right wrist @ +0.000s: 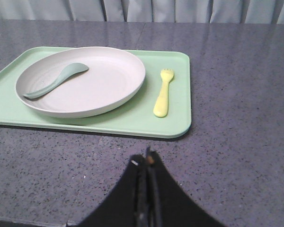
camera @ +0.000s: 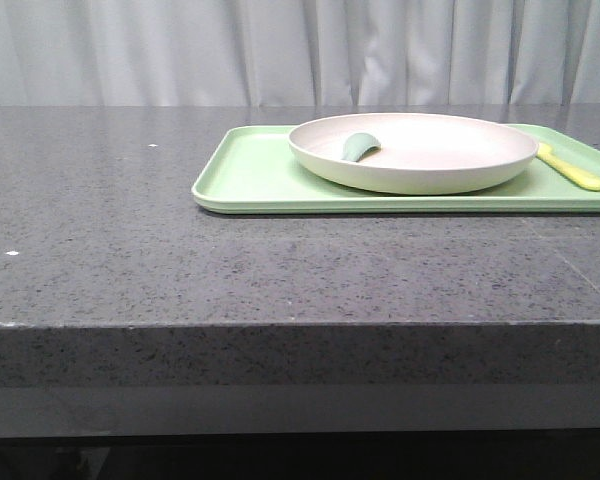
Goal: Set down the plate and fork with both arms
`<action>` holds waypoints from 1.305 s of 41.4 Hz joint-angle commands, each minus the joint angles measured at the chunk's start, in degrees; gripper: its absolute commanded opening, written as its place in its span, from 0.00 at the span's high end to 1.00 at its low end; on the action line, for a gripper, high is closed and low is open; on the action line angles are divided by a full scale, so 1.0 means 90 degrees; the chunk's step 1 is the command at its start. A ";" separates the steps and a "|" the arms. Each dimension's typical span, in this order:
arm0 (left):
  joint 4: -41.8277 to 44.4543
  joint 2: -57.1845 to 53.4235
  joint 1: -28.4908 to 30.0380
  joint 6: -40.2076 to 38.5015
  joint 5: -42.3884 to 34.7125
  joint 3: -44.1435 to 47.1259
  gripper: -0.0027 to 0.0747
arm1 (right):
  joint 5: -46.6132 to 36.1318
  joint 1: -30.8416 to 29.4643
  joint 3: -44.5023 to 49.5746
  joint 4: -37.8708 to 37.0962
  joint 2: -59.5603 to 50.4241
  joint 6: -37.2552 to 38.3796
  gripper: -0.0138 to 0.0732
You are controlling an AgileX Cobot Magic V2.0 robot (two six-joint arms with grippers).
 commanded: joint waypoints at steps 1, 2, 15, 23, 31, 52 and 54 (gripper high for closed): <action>-0.0019 -0.0137 0.0005 -0.0005 -0.0519 0.0008 0.99 | -0.0474 -0.0002 -0.0153 -0.0011 0.0044 -0.0048 0.92; -0.0019 -0.0137 0.0005 -0.0005 -0.0519 0.0008 0.99 | -0.0474 -0.0002 -0.0153 -0.0011 0.0044 -0.0048 0.92; -0.0019 -0.0137 0.0005 -0.0005 -0.0519 0.0008 0.99 | -0.0488 0.0010 -0.0153 -0.0076 0.0044 -0.0053 0.92; -0.0019 -0.0137 0.0005 -0.0005 -0.0519 0.0008 0.99 | -0.1480 -0.0037 0.0430 -0.0245 -0.0047 -0.0053 0.92; -0.0019 -0.0137 0.0005 -0.0005 -0.0519 0.0008 0.99 | -0.2671 -0.0280 0.1818 -0.0245 -0.0575 -0.0053 0.92; -0.0019 -0.0128 0.0005 -0.0005 -0.0519 0.0008 0.99 | -0.1795 -0.0573 0.2571 -0.0239 -0.1717 -0.0053 0.92; -0.0019 -0.0128 0.0005 -0.0005 -0.0519 0.0008 0.99 | -0.1795 -0.0573 0.2571 -0.0239 -0.1717 -0.0053 0.92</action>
